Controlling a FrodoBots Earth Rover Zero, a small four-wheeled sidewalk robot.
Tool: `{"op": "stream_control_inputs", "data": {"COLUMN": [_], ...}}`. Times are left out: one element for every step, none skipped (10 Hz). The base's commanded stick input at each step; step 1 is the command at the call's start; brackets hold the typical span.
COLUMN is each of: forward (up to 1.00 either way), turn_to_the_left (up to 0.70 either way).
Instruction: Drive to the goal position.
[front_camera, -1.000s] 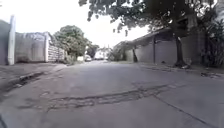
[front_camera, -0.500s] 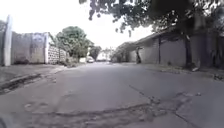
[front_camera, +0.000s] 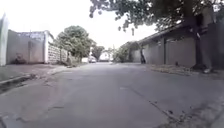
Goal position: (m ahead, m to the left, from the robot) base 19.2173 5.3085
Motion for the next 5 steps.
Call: {"op": "stream_control_inputs", "data": {"forward": [1.0, 1.0, 1.0, 1.0, 1.0], "turn_to_the_left": [0.07, 0.07, 0.07, 0.07, 0.07]}}
